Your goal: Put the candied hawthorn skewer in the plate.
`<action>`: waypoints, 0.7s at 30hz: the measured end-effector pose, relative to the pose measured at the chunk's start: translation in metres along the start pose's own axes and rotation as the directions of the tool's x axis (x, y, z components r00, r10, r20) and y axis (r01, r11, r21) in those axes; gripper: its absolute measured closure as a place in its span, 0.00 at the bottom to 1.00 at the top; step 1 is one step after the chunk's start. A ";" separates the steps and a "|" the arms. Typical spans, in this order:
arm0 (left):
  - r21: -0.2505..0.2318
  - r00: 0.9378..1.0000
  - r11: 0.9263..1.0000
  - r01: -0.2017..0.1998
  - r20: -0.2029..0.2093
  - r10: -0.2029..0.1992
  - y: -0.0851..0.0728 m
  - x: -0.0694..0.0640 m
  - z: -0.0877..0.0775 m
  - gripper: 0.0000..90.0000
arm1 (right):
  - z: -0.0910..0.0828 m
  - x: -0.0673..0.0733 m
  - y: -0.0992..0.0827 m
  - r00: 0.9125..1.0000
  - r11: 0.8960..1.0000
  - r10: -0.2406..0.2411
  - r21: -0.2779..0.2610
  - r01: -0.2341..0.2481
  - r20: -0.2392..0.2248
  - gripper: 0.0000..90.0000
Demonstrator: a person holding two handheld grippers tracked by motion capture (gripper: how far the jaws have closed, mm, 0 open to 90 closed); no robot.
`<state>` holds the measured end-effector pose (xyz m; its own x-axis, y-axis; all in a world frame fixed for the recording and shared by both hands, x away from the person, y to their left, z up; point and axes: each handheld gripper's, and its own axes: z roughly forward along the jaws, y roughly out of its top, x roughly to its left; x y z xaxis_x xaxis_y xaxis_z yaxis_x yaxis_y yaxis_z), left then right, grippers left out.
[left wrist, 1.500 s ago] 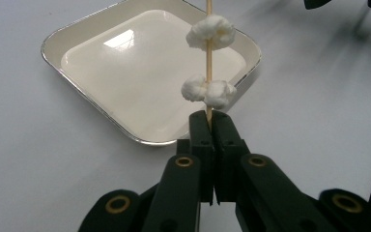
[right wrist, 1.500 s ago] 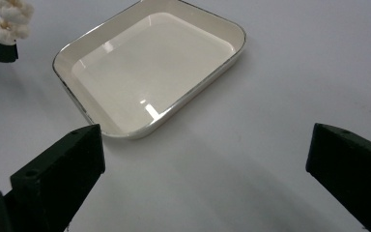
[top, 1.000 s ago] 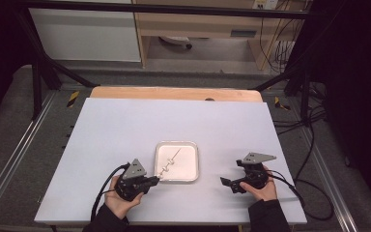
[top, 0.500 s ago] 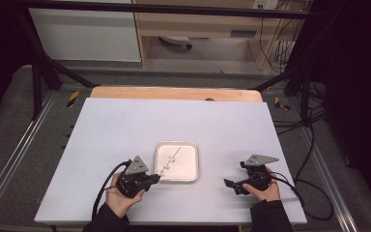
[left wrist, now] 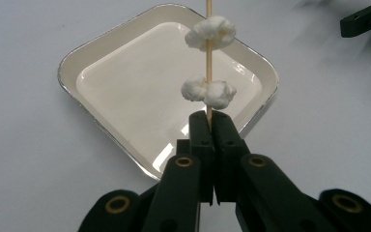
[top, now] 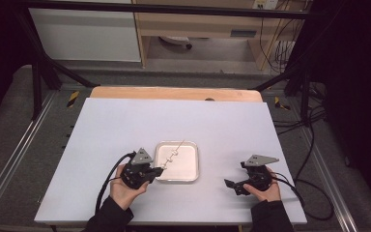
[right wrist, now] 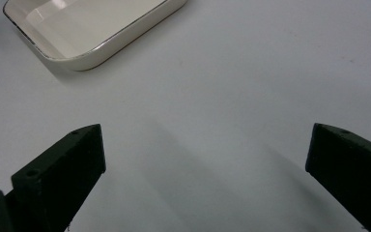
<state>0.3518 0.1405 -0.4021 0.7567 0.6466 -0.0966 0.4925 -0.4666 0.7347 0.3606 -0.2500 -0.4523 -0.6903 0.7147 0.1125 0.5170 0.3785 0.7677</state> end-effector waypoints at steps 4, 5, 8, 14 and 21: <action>0.008 1.000 1.000 0.000 -0.012 0.000 0.005 0.001 0.002 0.99 | -0.001 0.000 0.000 1.000 1.000 0.003 -0.001 -0.003 0.000 0.01; 0.010 1.000 1.000 0.000 -0.016 0.000 0.007 0.001 0.003 0.99 | -0.001 0.000 0.000 1.000 1.000 0.002 -0.005 -0.002 0.001 0.01; 0.022 0.999 1.000 0.003 -0.032 -0.002 0.010 0.002 0.007 0.99 | -0.001 0.000 0.000 1.000 1.000 0.002 -0.005 -0.002 -0.001 0.01; 0.050 0.999 0.999 0.016 -0.044 -0.013 0.016 0.005 0.019 0.98 | -0.002 0.000 0.000 1.000 1.000 0.002 -0.007 -0.002 -0.005 0.01; 0.090 0.998 0.996 0.020 -0.067 -0.014 0.017 0.007 0.034 0.99 | -0.001 0.000 0.000 1.000 1.000 0.003 -0.009 -0.003 -0.006 0.01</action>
<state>0.3798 0.1166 -0.4127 0.7191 0.6921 -0.0621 0.5446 -0.5058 0.6690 0.3600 -0.2504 -0.4513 -0.6916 0.7124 0.1186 0.5146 0.3708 0.7731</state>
